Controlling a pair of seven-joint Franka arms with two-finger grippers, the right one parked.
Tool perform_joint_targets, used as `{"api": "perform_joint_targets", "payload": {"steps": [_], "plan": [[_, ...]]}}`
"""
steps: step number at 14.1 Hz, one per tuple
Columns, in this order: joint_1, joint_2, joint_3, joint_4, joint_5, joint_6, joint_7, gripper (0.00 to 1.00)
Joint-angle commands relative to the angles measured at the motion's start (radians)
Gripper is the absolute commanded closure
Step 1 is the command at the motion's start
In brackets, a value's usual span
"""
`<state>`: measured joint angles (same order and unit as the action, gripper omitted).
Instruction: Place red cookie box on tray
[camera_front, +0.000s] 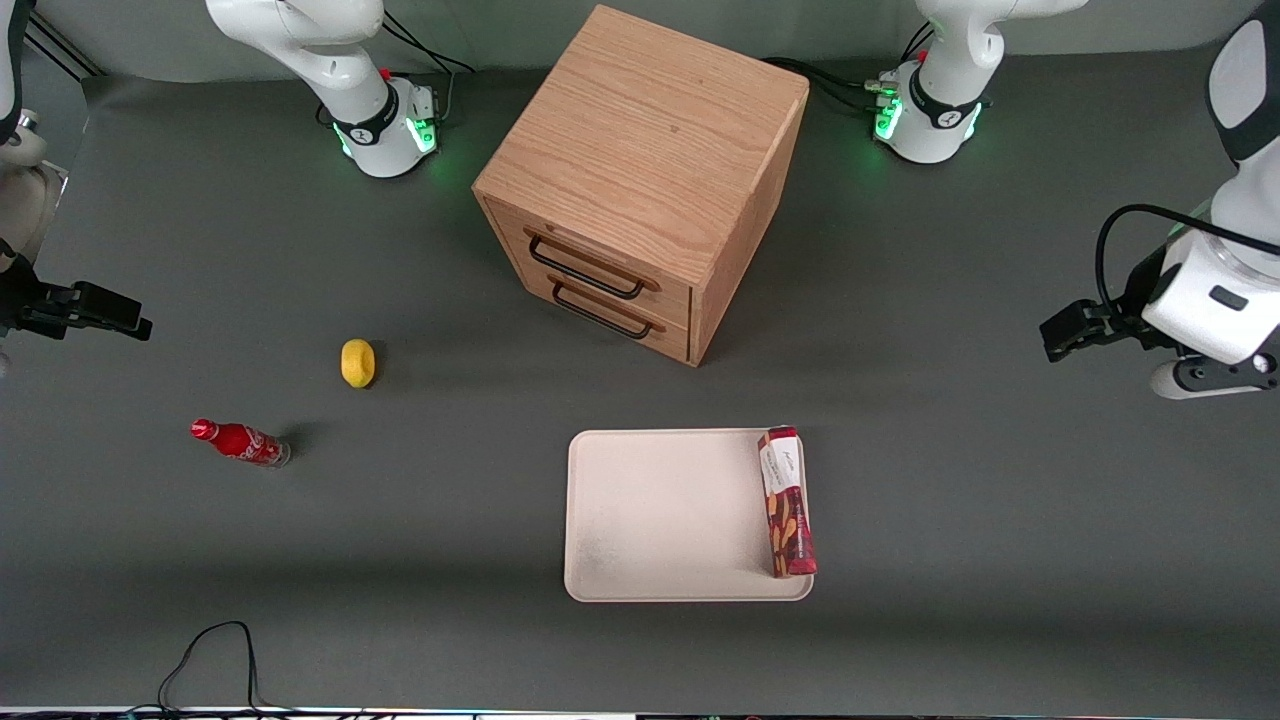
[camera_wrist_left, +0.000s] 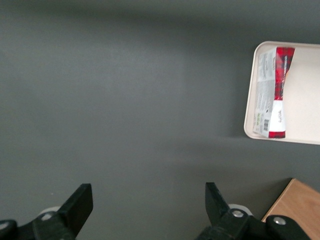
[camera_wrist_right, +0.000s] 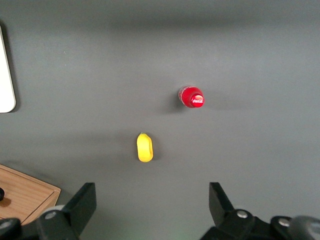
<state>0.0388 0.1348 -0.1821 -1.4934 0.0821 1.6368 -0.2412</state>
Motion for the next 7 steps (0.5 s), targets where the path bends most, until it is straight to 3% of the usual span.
{"api": "perform_joint_targets", "payload": {"steps": [1, 7], "plan": [[0.035, -0.058, 0.015, -0.068, -0.019, 0.026, 0.1, 0.0], [-0.051, -0.081, 0.17, -0.074, -0.073, 0.032, 0.135, 0.0]]}}
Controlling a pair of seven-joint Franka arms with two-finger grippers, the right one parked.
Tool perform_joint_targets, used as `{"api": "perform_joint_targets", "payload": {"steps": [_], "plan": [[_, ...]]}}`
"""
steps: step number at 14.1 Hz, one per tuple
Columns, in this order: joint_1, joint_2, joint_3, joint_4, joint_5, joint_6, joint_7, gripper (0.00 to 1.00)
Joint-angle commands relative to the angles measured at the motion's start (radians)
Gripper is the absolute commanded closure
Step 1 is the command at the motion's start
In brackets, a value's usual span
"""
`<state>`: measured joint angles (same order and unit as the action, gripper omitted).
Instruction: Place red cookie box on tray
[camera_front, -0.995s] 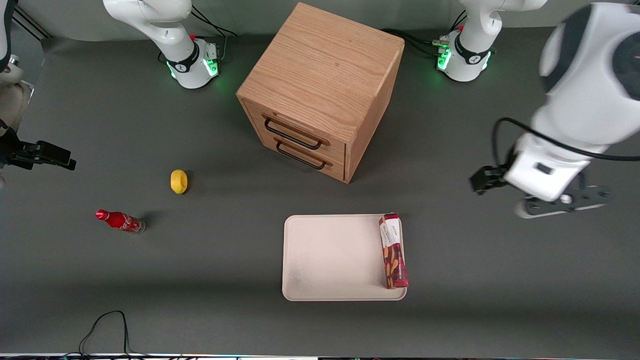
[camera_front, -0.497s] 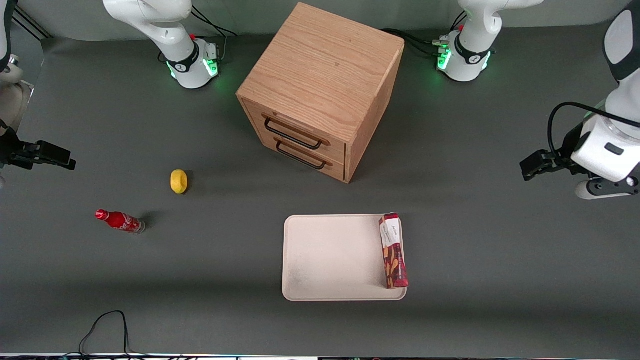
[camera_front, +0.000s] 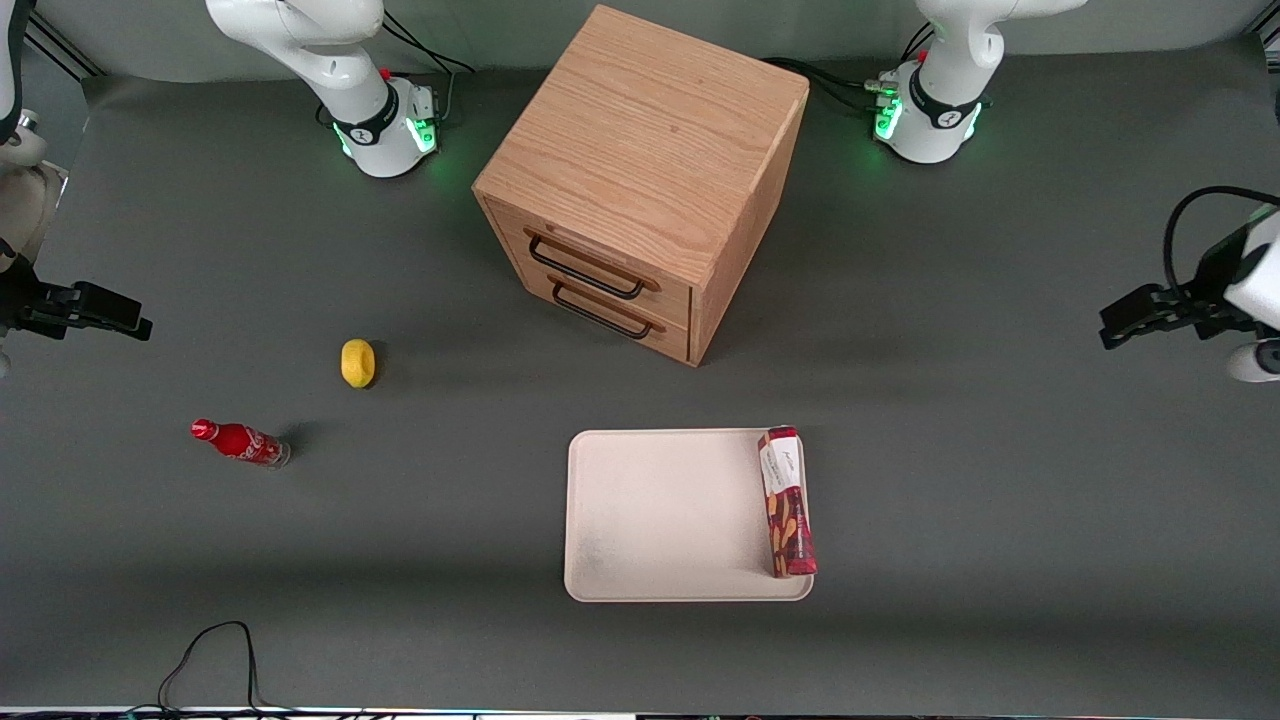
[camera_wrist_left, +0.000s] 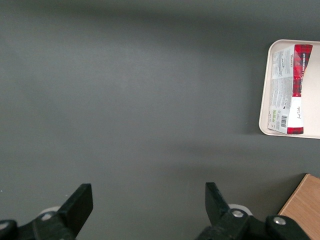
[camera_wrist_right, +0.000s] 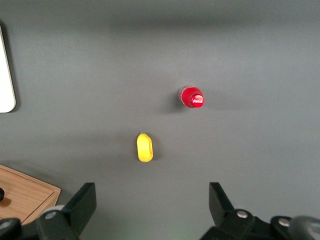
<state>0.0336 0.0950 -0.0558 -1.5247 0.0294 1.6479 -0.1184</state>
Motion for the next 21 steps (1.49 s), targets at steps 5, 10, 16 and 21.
{"api": "perform_joint_targets", "payload": {"steps": [5, 10, 16, 21], "plan": [[-0.034, -0.058, 0.019, -0.046, -0.022, -0.025, 0.057, 0.0], [-0.037, -0.058, 0.019, -0.048, -0.019, -0.043, 0.089, 0.0], [-0.037, -0.054, 0.02, -0.048, -0.013, -0.074, 0.105, 0.0], [-0.037, -0.054, 0.017, -0.046, -0.022, -0.073, 0.105, 0.0]]}}
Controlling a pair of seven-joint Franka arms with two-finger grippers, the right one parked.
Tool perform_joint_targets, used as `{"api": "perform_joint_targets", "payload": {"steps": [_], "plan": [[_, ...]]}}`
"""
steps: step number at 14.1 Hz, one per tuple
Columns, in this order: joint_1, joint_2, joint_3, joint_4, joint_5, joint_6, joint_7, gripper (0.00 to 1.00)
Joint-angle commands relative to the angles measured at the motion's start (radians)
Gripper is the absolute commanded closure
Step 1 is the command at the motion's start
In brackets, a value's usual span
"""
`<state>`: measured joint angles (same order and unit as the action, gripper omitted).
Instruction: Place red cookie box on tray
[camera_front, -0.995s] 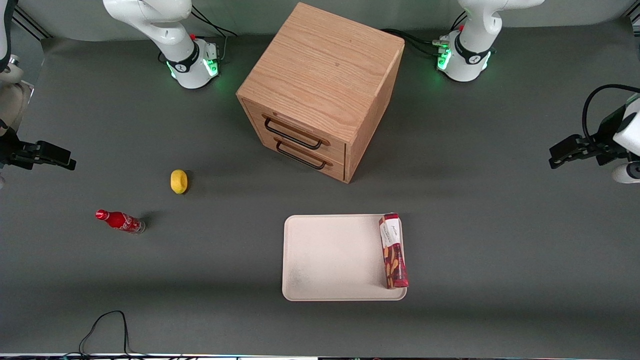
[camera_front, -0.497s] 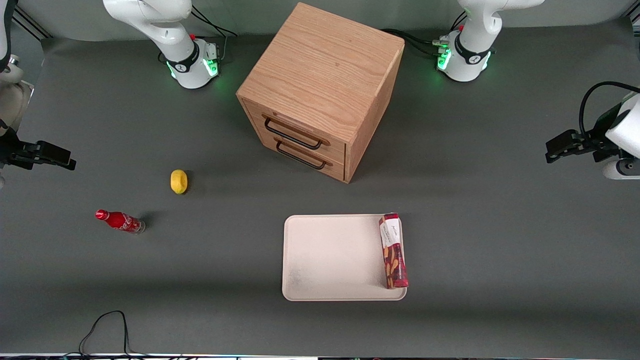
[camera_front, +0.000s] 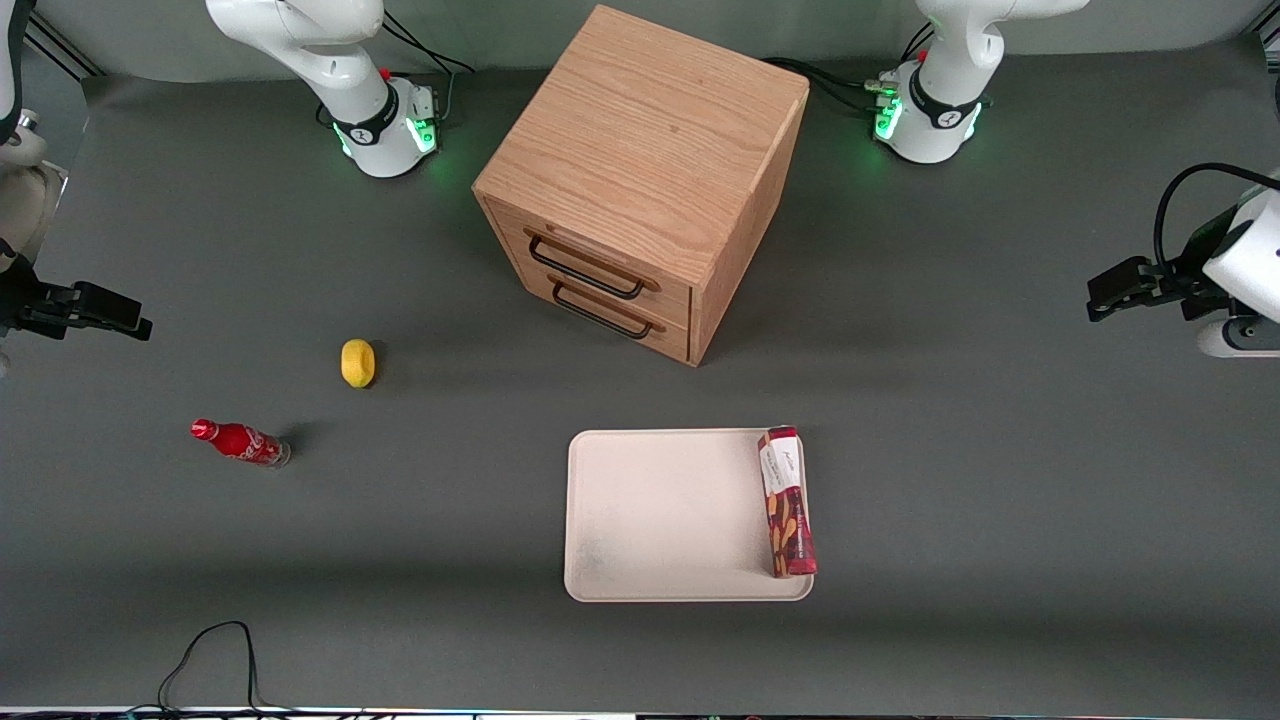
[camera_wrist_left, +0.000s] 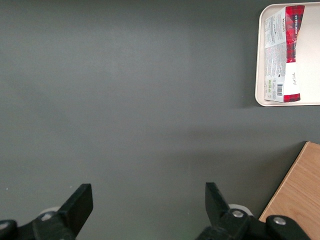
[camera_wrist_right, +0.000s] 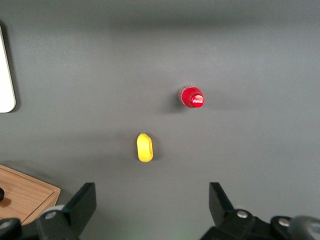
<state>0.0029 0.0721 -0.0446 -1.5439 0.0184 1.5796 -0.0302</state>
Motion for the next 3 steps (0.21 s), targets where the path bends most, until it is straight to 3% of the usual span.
{"api": "perform_joint_targets", "payload": {"steps": [1, 3], "plan": [[-0.006, -0.031, 0.005, -0.027, -0.011, -0.004, 0.016, 0.0], [-0.008, -0.031, 0.005, -0.027, -0.011, -0.004, 0.016, 0.0]]}}
